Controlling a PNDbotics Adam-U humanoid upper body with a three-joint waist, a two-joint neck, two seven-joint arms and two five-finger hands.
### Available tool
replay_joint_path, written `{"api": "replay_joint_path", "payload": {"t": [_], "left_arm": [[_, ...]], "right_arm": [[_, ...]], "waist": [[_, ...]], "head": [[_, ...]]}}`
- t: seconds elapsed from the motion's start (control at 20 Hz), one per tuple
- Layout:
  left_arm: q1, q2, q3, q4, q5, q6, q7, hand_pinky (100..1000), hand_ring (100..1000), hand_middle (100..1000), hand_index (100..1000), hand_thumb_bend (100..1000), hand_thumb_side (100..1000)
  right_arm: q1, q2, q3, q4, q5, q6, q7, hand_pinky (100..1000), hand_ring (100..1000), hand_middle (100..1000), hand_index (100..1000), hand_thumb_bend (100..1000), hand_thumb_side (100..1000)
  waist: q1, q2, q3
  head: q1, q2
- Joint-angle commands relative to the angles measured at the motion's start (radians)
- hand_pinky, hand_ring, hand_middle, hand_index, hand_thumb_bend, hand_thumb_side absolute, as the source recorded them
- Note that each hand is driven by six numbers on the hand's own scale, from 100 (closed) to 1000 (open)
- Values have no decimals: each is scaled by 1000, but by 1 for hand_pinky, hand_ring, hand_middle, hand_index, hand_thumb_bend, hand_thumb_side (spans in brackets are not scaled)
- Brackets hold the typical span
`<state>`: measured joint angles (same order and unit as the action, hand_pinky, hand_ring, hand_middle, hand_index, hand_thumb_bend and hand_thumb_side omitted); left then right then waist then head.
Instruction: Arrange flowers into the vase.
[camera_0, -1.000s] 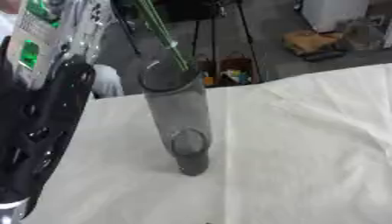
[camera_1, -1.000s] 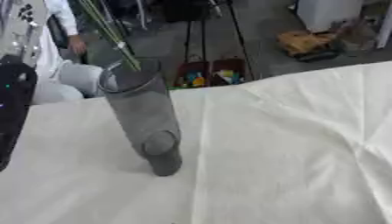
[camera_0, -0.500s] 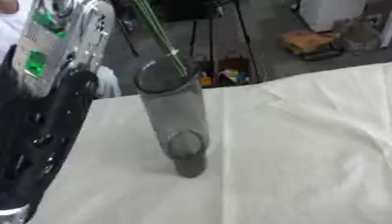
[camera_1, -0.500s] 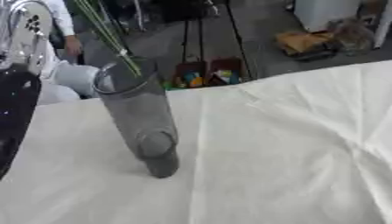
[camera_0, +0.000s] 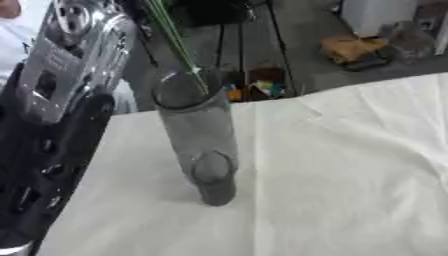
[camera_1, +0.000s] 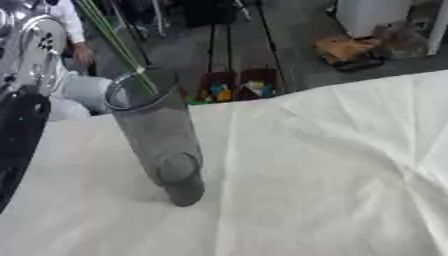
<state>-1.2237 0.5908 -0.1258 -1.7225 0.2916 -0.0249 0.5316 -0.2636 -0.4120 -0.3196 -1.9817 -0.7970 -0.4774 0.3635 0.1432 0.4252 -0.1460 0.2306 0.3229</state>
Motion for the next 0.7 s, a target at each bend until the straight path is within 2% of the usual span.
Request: {"api": "replay_joint_path", "payload": {"t": [0.05,0.65,0.7], "left_arm": [[-14,36,4,-13,-10,-18,-3,100,100,100,100,100,852],[-1,35,-2,-4,-20,-52,-14,100,100,100,100,100,851],[0,35,-3,-4,-22,-54,-16,100,100,100,100,100,807]], "right_arm": [[-8,-11,-7,-18,4,-1,4,604,730,628,738,100,1000],[-12,-6,-9,-18,7,1,11,604,729,627,739,100,1000],[-12,-5,-9,-18,7,2,11,604,729,626,740,100,1000]], "waist": [[-6,-18,-2],[-4,-5,-12],[-4,-5,-12]], "head": [[1,-17],[5,-34],[6,-35]]}}
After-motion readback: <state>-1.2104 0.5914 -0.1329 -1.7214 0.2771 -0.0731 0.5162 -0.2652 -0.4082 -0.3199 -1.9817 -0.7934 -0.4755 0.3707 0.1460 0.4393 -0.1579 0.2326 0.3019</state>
